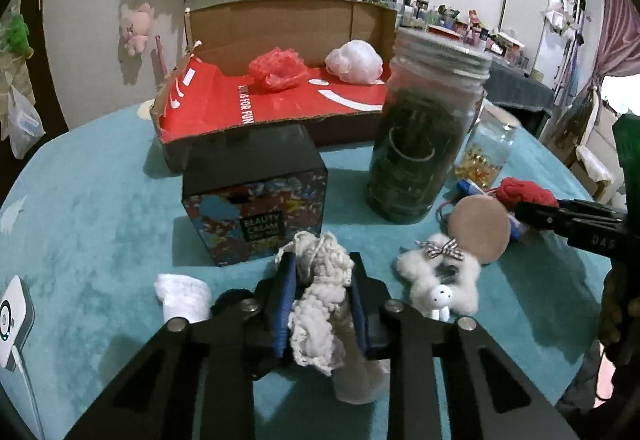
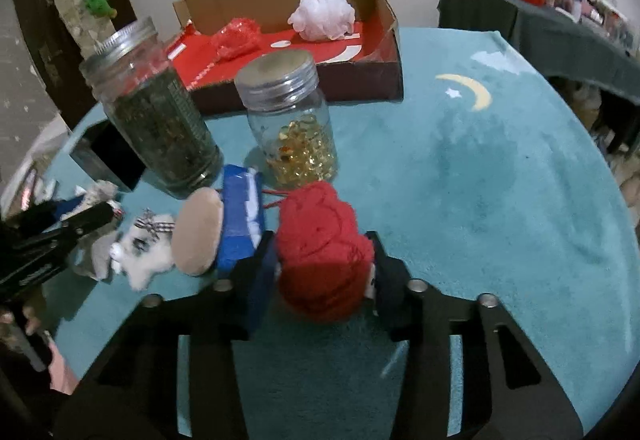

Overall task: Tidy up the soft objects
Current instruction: 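Grasp the cream rope toy with the left tool while the right tool grasps the red knitted bunny, then lift the cream rope toy with the left tool while the right tool carries the red bunny toward the box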

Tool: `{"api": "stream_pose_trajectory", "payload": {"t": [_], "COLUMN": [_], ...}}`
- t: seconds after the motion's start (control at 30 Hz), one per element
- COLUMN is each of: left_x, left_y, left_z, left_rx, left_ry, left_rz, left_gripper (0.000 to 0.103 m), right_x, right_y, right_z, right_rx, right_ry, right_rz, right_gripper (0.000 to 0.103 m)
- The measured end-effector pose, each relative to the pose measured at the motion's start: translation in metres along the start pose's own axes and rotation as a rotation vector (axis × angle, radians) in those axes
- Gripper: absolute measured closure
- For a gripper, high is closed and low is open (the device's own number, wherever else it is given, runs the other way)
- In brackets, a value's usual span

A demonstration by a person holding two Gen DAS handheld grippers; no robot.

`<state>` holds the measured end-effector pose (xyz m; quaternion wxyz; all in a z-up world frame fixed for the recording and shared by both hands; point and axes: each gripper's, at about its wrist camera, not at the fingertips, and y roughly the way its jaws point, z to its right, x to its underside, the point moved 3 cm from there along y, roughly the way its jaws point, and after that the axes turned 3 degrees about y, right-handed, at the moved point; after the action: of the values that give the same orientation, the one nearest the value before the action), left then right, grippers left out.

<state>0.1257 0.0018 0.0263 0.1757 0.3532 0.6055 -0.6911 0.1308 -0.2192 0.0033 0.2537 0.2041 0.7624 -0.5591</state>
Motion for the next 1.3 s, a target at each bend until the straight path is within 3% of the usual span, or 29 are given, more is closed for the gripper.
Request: {"api": "stream_pose_trajectory", "payload": {"t": [0.37, 0.63, 0.73, 1.03, 1.3], "left_x": [-0.021, -0.032, -0.030, -0.021, -0.020], "left_y": [-0.036, -0.039, -0.033, -0.014, -0.013], "left_z": [0.014, 0.026, 0.033, 0.043, 0.044], "left_rx": [0.045, 0.097, 0.110, 0.154, 0.159], "left_ry": [0.071, 0.088, 0.089, 0.094, 0.093], "left_rz": [0.110, 0.139, 0.131, 0.094, 0.091], "left_gripper": [0.079, 0.079, 0.079, 0.079, 0.079], "right_x": [-0.017, -0.031, -0.030, -0.005, -0.002], "right_y": [-0.054, -0.085, -0.081, -0.026, -0.019], "right_z": [-0.022, -0.040, -0.044, -0.062, -0.063], "right_rx": [-0.039, -0.077, -0.107, -0.168, -0.169], "right_ry": [-0.005, -0.037, -0.035, -0.044, -0.043], "right_rz": [0.182, 0.288, 0.275, 0.124, 0.106], "right_gripper": [0.067, 0.067, 0.067, 0.067, 0.067]}}
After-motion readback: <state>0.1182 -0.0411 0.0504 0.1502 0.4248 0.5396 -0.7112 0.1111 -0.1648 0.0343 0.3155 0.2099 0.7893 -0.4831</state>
